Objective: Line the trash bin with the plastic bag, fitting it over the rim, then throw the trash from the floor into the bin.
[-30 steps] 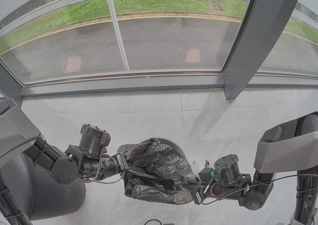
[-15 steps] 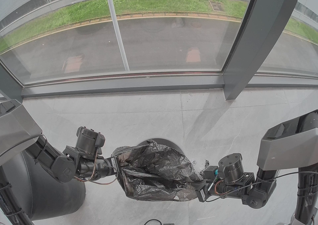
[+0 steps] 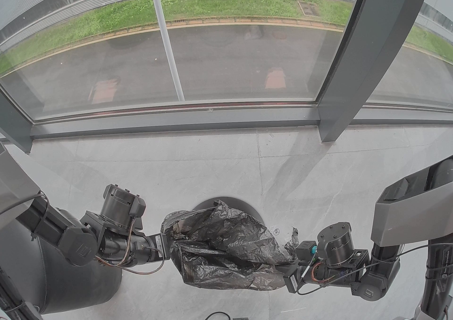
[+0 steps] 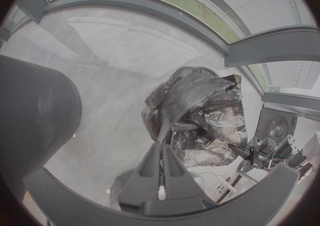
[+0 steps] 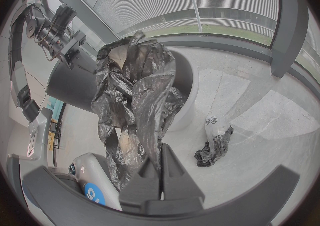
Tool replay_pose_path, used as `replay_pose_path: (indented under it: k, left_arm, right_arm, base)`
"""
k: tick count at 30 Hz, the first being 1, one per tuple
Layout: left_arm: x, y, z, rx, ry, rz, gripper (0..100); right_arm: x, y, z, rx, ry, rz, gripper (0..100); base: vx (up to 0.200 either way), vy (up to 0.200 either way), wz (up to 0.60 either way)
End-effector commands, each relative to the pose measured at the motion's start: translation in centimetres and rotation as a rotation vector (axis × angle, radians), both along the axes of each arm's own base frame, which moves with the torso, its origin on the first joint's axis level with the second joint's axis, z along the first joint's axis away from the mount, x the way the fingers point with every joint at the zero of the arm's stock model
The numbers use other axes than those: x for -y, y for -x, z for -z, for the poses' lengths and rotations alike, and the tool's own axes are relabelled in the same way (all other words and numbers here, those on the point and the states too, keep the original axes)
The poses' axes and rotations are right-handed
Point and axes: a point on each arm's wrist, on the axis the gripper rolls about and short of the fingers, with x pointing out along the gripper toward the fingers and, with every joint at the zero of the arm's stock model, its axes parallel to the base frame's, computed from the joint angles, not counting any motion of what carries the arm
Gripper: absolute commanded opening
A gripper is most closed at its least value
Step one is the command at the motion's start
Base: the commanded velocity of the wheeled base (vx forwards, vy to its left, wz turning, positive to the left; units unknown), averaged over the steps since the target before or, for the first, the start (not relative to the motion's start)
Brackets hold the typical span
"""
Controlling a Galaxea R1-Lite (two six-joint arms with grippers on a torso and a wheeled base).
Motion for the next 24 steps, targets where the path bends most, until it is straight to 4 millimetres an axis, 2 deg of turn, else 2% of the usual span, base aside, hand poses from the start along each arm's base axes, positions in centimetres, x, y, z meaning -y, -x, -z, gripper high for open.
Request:
replay_pose_path:
  k: [1,6,14,19,24]
  left_arm:
    - [0.2,0.5,-0.5,0.005,0.014,0.011,0]
    - [0.4,0.7,-0.1,-0.011,0.013,0.013,0]
    - [0.6,0.1,0.1,-0.001,0.019,0.012,0]
    - [1.2,0.2,-1.1,0.110,0.073,0.032,0]
    - [1.8,0.7,-0.9,0.134,0.064,0.059,0]
  right_arm:
    - [0.2,0.6,0.2,-0.014,0.016,-0.013,0]
    - [0.4,1.2,0.4,-0.018,0.044,-0.038,0]
    - [0.1,0.6,0.2,0.019,0.018,-0.039,0]
    - [0.1,0.7,0.2,0.019,0.018,-0.039,0]
    - [0.1,0.7,0.2,0.022,0.021,-0.044,0]
  base:
    - [0.000,0.000,0.00]
    - [0.000,0.000,0.00]
    - [0.000,0.000,0.00]
    - [0.000,0.000,0.00]
    - [0.000,0.000,0.00]
